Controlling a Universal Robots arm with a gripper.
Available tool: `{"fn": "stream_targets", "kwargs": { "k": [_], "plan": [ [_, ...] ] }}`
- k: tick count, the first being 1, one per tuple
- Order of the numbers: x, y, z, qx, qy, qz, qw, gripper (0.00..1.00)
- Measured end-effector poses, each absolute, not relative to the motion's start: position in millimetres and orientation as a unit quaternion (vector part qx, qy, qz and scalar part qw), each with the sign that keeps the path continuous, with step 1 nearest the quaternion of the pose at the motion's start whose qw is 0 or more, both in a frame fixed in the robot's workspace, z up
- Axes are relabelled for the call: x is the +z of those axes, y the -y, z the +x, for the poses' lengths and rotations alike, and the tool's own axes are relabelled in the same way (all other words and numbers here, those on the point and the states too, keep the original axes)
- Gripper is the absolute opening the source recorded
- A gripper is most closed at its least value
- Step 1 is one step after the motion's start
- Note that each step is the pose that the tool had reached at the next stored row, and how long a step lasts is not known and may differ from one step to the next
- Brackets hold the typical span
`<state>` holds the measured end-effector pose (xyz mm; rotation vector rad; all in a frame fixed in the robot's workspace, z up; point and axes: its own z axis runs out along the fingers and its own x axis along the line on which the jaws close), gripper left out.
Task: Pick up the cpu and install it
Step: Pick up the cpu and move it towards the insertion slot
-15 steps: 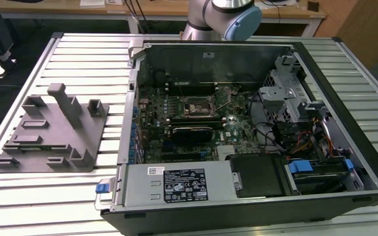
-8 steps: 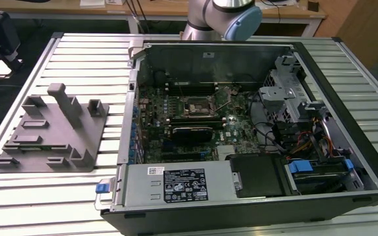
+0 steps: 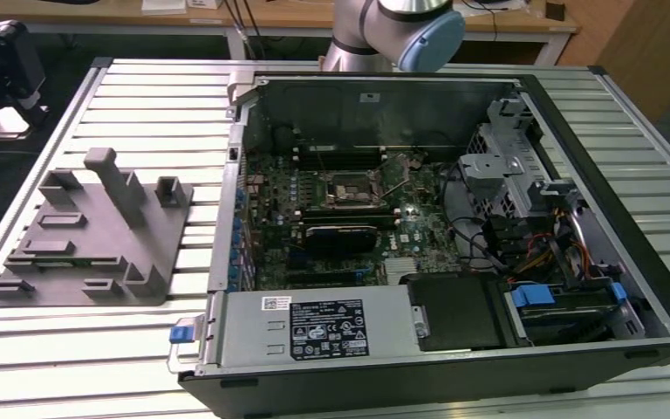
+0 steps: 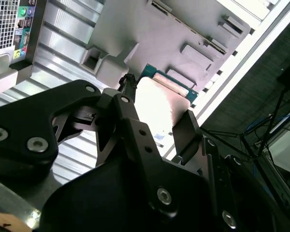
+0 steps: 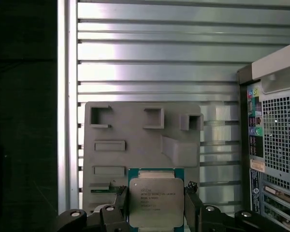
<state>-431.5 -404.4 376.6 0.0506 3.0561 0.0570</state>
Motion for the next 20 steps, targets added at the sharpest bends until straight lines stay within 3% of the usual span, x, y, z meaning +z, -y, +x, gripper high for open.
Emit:
{"fn": "stream_targets", "kwargs": {
  "k": [20],
  "plan": [
    [377,403,-412,0.01,-0.999,0.016,0.042,0.55]
  ]
}}
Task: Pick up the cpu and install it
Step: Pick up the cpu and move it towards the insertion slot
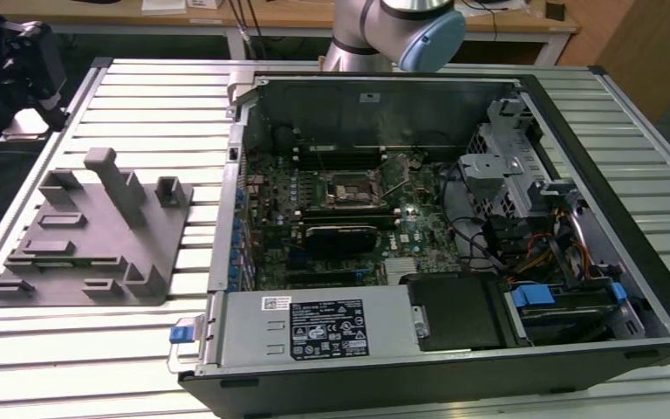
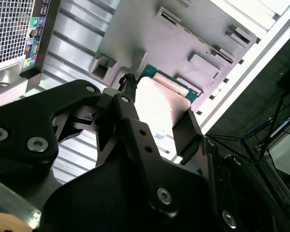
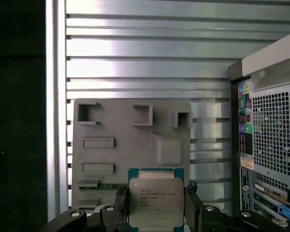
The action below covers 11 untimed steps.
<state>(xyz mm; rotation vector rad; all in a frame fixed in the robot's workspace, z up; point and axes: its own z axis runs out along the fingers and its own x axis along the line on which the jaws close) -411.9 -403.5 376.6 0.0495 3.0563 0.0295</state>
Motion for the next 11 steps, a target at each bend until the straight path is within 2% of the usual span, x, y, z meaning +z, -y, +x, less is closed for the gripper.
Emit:
{"fn": "stream_targets", "kwargs": {
  "k": [11],
  "plan": [
    [377,403,-397,0.008,-0.999,0.016,0.042,0.55]
  ]
}}
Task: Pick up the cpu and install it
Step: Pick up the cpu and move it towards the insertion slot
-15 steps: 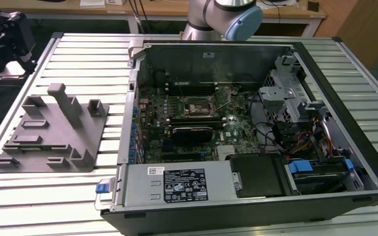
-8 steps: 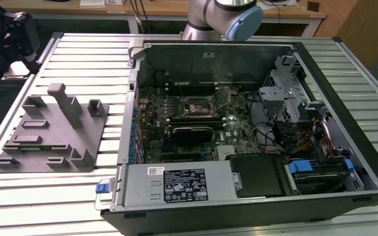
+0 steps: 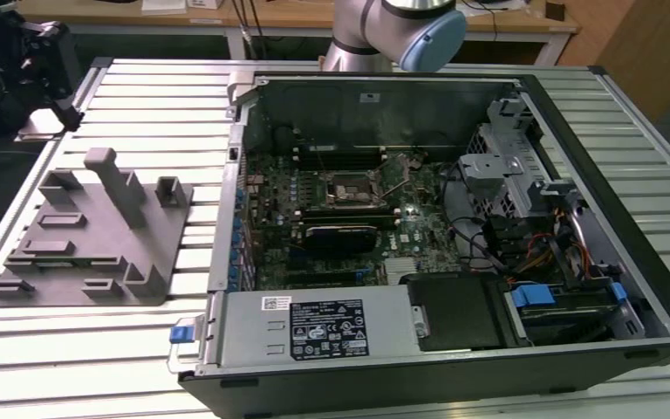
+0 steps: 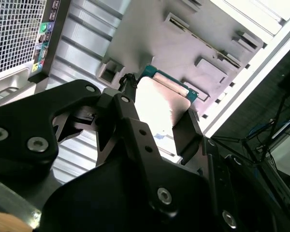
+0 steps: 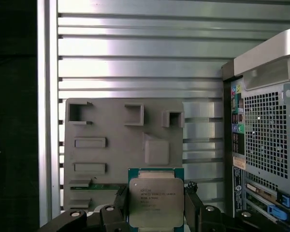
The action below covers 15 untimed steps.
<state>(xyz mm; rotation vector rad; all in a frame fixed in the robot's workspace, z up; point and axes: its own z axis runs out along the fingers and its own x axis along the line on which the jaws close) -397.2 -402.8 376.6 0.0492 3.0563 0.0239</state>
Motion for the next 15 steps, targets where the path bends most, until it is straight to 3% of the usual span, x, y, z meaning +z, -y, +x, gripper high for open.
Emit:
{"fn": "stream_targets", "kwargs": {
  "k": [15],
  "plan": [
    [377,402,-378,0.006,-0.999,0.016,0.042,0.55]
  ]
}}
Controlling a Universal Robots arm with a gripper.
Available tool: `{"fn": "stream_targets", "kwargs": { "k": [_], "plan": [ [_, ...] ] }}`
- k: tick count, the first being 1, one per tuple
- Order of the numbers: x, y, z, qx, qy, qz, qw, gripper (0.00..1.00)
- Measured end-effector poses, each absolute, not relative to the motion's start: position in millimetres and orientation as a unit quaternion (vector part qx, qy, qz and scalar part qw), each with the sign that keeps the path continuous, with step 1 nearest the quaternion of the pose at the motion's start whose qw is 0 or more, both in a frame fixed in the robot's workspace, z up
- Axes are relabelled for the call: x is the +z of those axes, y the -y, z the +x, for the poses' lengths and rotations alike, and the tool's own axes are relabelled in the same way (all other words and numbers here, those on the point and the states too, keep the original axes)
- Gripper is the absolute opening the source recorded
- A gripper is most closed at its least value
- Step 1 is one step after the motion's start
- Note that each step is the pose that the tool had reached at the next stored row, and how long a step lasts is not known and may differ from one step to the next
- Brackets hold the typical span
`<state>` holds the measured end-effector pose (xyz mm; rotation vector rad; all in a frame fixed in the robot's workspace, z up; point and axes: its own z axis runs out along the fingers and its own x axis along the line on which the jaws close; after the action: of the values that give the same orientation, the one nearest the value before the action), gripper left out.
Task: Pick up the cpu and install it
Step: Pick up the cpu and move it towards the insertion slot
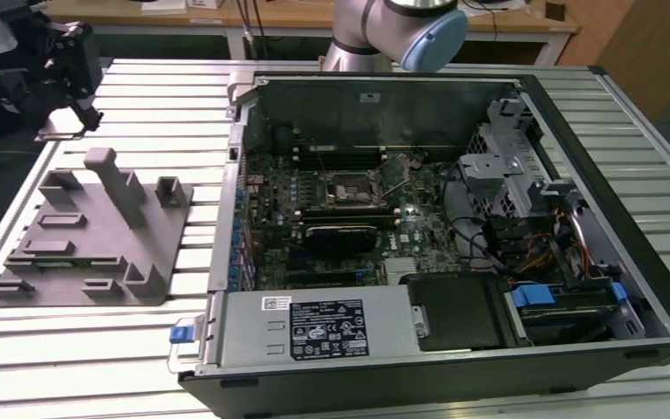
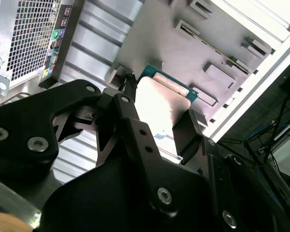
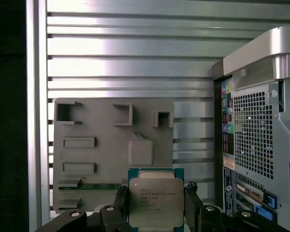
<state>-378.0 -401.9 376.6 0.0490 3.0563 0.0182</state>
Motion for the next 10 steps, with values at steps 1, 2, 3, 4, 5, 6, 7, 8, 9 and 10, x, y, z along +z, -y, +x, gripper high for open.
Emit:
{"fn": "stream_targets", "kwargs": {
  "k": [1,2,3,4,5,6,7,8,9,10],
  "plan": [
    [377,402,-377,0.006,-0.999,0.016,0.042,0.55],
    [377,402,-375,0.006,-0.999,0.016,0.042,0.55],
    [377,402,-374,0.005,-0.999,0.016,0.042,0.55],
    [377,401,-373,0.005,-0.999,0.016,0.042,0.55],
    [377,401,-371,0.005,-0.999,0.016,0.042,0.55],
    [377,401,-370,0.005,-0.999,0.016,0.042,0.55],
    [377,401,-368,0.005,-0.999,0.016,0.042,0.55],
    [377,401,-367,0.005,-0.999,0.016,0.042,0.55],
    [377,401,-365,0.005,-0.999,0.016,0.042,0.55],
    [377,401,-363,0.005,-0.999,0.016,0.042,0.55]
  ]
}}
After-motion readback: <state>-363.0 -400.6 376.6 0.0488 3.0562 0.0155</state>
